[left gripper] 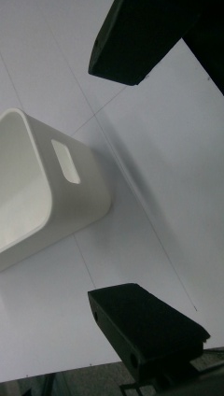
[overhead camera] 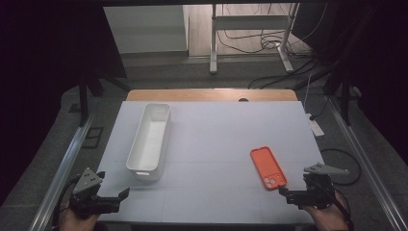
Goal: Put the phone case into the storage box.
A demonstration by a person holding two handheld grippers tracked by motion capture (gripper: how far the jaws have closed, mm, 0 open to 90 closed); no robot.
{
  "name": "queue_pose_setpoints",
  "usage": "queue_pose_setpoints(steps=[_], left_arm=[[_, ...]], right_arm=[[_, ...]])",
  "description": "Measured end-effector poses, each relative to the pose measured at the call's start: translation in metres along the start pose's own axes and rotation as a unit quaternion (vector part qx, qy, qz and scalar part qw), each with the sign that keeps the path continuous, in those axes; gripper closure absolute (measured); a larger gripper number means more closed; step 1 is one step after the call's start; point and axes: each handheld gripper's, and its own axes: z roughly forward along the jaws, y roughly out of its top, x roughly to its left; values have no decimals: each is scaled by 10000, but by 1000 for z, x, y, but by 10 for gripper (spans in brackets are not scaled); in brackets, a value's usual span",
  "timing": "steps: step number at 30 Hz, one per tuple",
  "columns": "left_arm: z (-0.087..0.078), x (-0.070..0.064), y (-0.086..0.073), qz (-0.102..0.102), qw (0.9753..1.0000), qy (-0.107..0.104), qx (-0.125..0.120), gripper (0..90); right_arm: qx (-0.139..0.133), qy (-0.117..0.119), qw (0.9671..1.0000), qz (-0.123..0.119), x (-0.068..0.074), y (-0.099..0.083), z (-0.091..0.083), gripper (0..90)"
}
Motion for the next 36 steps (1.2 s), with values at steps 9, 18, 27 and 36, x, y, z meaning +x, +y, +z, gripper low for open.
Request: queue_pose_setpoints(steps=[9, 18, 27, 36], left_arm=[[-1, 3, -1, -100, 9999, -85, -53, 0], [-1, 4, -1, -111, 9998, -158, -59, 0], [-1, 2, -1, -31, 9999, -158, -35, 0], [-1, 2, -1, -29, 9999, -157, -32, 0]], right_arm=[[11, -44, 10000, -30, 2, 0, 0, 0], [39, -25, 10000, -77, 2, 1, 1, 0], [38, -22, 10000, -46, 1, 1, 1, 0], [-10, -32, 10000, -86, 2, 6, 3, 0]])
